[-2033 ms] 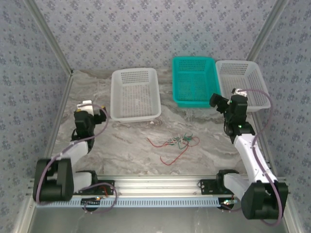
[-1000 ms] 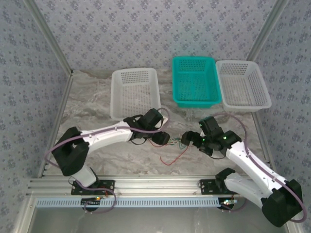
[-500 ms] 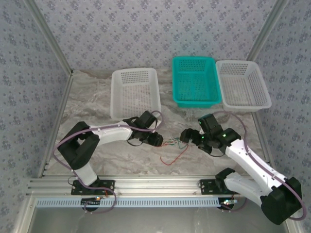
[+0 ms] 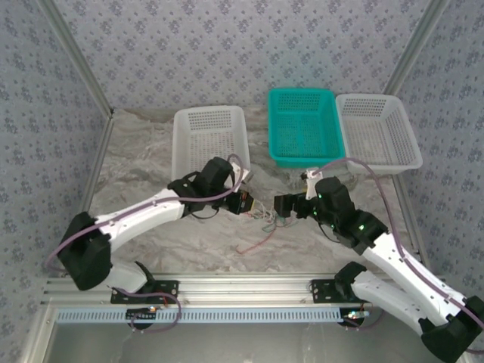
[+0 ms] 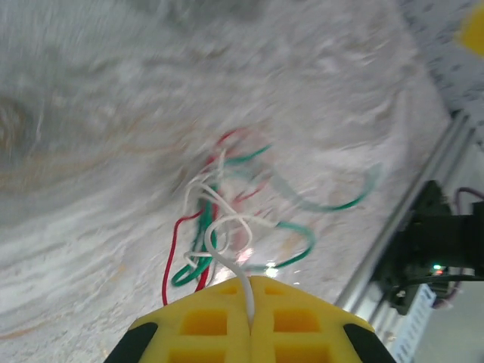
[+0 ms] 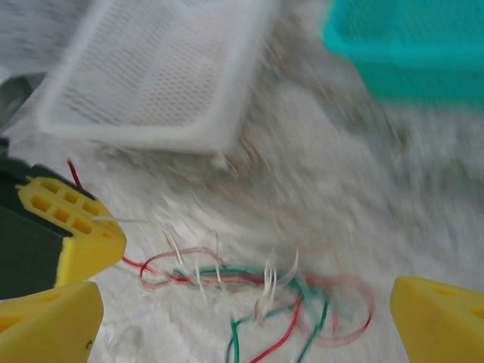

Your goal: Untangle the cables

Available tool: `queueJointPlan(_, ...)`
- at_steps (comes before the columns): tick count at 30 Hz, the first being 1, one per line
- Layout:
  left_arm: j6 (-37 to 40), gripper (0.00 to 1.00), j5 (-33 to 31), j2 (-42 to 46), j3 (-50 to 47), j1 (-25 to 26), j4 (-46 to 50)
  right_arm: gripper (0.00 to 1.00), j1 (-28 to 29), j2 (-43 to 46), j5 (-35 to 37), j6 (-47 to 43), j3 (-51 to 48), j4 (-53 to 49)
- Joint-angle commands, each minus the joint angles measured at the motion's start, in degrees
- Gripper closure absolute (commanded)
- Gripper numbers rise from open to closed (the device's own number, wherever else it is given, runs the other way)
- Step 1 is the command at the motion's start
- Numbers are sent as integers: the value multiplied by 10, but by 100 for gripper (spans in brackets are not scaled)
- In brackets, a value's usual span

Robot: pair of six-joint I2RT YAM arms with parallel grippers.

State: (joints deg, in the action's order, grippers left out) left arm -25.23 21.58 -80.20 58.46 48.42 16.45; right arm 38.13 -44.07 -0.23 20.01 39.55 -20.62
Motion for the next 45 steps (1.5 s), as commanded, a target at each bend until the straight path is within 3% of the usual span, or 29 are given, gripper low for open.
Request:
queueJointPlan(1,45,100,0,29,38,17,59,0,48,-14,-1,-219,-42,181)
queueJointPlan(6,39,100,-15,53,42,26,50,0,82,-102,-76,-361,-34,226)
queueJointPlan(10,34,100,-21,70,42,25,31,1,86,-157,-78,-367,-90,372)
queueJointPlan(16,11,100,-17,87,41,24,18,42,85,-245,-72,-363,-119,512)
queueJointPlan(21,-54,100,-14,139,28,-4,-28,74,77,-306,-47,-354,-118,491)
queueJointPlan(25,-77,100,-26,206,17,-34,-48,78,55,-330,1,-285,-156,521)
queueJointPlan(31,-60,100,-85,279,9,-78,0,72,43,-309,70,-225,-207,516)
queueJointPlan(39,-70,100,-62,285,-22,-93,-24,71,41,-218,65,-210,-219,464)
queueJointPlan(40,-72,100,-51,279,-24,-93,-28,63,41,-192,31,-217,-219,460)
queueJointPlan(41,-73,100,-39,273,-25,-93,-32,45,42,-170,-3,-223,-222,462)
queueJointPlan(42,-74,100,-28,267,-25,-93,-36,16,42,-145,-40,-226,-226,470)
queueJointPlan(43,-73,100,-18,262,-26,-93,-43,0,43,-121,-69,-224,-227,475)
queueJointPlan(45,-73,100,-11,253,-26,-92,-49,0,43,-83,-119,-233,-220,468)
